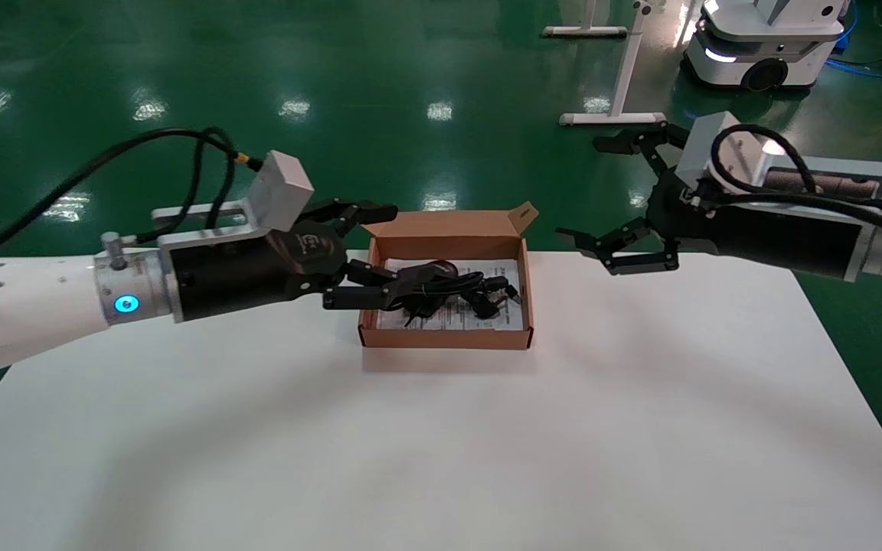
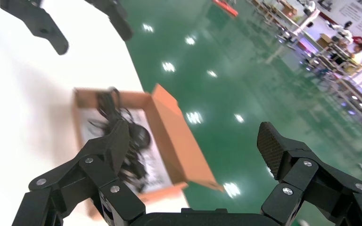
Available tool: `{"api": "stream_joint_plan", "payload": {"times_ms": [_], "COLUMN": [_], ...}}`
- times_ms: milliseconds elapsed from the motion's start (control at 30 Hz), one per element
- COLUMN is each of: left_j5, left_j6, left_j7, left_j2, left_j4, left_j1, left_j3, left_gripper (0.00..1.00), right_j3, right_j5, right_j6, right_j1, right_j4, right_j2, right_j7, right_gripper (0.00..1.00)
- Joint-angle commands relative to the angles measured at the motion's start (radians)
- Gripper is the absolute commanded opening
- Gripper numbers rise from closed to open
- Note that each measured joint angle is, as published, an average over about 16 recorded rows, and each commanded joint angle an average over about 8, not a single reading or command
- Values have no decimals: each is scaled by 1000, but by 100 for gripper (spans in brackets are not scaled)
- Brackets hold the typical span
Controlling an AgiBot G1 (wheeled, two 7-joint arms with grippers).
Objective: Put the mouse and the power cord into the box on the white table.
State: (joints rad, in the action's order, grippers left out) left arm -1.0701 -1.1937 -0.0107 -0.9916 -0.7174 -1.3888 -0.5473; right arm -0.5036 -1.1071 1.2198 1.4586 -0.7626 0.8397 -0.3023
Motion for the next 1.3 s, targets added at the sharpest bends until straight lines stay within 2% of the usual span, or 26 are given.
{"api": "stream_joint_plan", "payload": {"times_ms": [33, 900, 1067, 1300], "left_j5": [22, 312, 349, 359], "left_j6": [-20, -277, -310, -319], "left_j7": [-12, -162, -178, -181], "left_j2": [25, 349, 390, 400], "left_j4": [-38, -520, -583, -598], "left_j1": [21, 288, 322, 331], "left_j3": [18, 246, 274, 281], "left_gripper": [100, 100, 100, 100], "right_j3": [15, 204, 228, 236], "right_j5": [25, 342, 385, 399], "right_j6": [18, 251, 282, 291], "right_j1": [-25, -349, -393, -405], "right_j4": [-34, -474, -533, -549], "right_j2": [-15, -208, -233, -240], "right_j7": [32, 445, 497, 505], "right_gripper": [100, 100, 100, 100]}}
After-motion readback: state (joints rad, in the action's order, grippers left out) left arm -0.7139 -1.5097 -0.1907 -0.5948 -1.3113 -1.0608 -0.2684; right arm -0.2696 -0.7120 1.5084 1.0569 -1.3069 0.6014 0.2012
